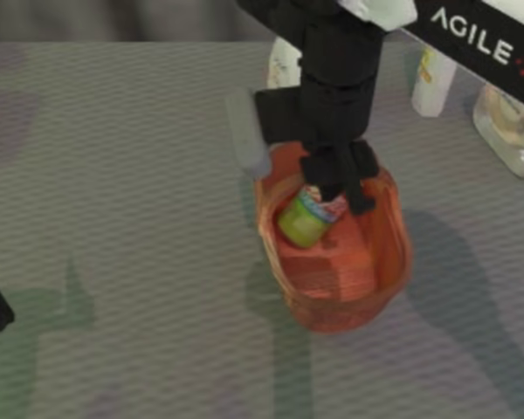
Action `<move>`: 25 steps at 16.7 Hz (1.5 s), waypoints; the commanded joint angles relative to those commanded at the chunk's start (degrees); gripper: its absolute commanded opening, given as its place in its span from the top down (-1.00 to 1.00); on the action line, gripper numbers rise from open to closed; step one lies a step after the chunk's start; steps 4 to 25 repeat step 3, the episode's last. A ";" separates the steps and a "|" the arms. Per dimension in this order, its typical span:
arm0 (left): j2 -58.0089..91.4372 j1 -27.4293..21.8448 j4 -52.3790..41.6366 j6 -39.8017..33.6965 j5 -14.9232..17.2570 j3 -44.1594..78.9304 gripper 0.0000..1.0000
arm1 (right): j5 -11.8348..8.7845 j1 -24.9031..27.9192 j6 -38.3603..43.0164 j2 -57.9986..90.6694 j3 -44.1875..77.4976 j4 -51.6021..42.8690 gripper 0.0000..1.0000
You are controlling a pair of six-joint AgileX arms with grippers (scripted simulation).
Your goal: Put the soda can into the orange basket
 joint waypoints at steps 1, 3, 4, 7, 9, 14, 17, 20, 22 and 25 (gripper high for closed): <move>0.00 0.00 0.00 0.00 0.00 0.00 -1.00 | -0.01 -0.22 -0.29 -0.19 1.39 -1.43 1.00; 0.00 0.00 0.00 0.00 0.00 0.00 -1.00 | -0.01 -0.43 -0.52 -0.43 2.41 -2.48 1.00; 0.00 0.00 0.00 0.00 0.00 0.00 -1.00 | -0.01 -0.43 -0.52 -0.43 2.41 -2.48 1.00; 0.00 0.00 0.00 0.00 0.00 0.00 -1.00 | -0.01 -0.43 -0.52 -0.43 2.41 -2.48 1.00; 0.00 0.00 0.00 0.00 0.00 0.00 -1.00 | -0.01 -0.43 -0.52 -0.43 2.41 -2.48 1.00; 0.00 0.00 0.00 0.00 0.00 0.00 -1.00 | -0.01 -0.43 -0.52 -0.43 2.41 -2.48 1.00; 0.00 0.00 0.00 0.00 0.00 0.00 -1.00 | -0.01 -0.43 -0.52 -0.43 2.41 -2.48 1.00; 0.00 0.00 0.00 0.00 0.00 0.00 -1.00 | -0.01 -0.43 -0.52 -0.43 2.41 -2.48 1.00; 0.00 0.00 0.00 0.00 0.00 0.00 -1.00 | -0.01 -0.43 -0.52 -0.43 2.41 -2.48 1.00; 0.00 0.00 0.00 0.00 0.00 0.00 -1.00 | -0.01 -0.43 -0.52 -0.43 2.41 -2.48 1.00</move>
